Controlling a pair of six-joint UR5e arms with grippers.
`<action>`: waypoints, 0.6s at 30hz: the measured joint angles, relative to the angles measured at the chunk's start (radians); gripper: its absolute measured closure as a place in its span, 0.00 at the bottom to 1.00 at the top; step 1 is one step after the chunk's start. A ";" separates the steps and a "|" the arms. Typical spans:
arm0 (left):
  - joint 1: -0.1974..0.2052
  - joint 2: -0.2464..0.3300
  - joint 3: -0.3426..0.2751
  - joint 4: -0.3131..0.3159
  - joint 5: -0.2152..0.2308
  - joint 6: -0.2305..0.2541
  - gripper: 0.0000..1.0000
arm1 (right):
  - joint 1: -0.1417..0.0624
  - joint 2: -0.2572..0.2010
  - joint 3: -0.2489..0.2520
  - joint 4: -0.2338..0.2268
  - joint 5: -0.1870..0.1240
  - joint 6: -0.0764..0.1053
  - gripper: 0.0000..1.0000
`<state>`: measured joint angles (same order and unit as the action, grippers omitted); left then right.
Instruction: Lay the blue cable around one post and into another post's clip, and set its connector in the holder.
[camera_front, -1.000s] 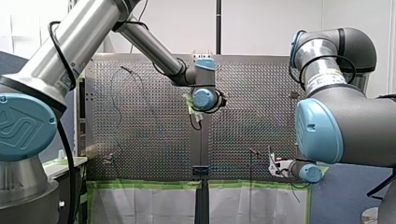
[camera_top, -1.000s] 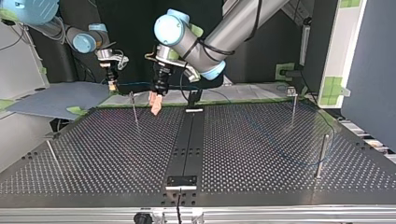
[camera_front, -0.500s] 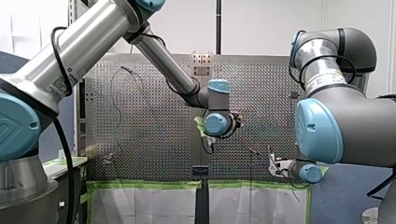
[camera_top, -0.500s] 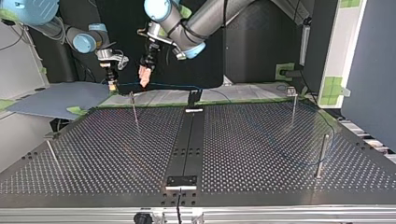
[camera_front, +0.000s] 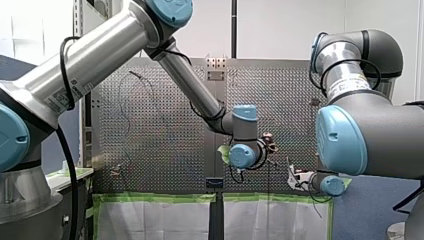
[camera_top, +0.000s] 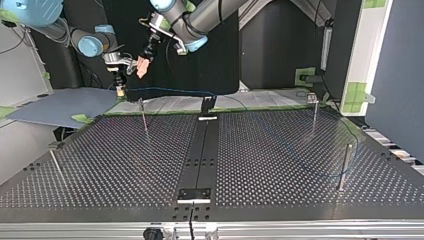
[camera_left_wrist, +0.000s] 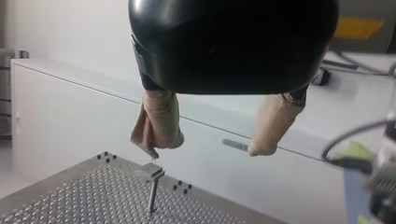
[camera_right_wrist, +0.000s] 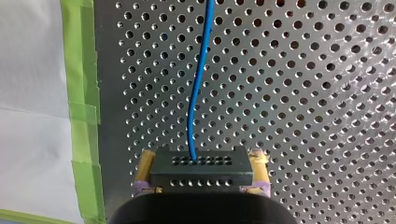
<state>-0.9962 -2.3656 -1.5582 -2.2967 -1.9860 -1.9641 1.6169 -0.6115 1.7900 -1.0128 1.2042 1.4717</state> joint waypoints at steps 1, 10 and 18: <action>0.009 -0.013 0.012 0.008 0.005 0.000 0.00 | 0.000 0.000 0.000 0.000 0.000 0.000 1.00; 0.077 -0.092 0.090 -0.035 0.013 -0.007 0.00 | -0.001 0.000 0.000 0.003 0.000 -0.001 1.00; 0.127 -0.152 0.125 -0.076 0.029 0.013 0.00 | -0.001 0.000 -0.001 0.003 0.000 -0.002 1.00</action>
<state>-0.8688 -2.5175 -1.4337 -2.3722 -1.9571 -1.9513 1.6161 -0.6115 1.7891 -1.0103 1.2046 1.4699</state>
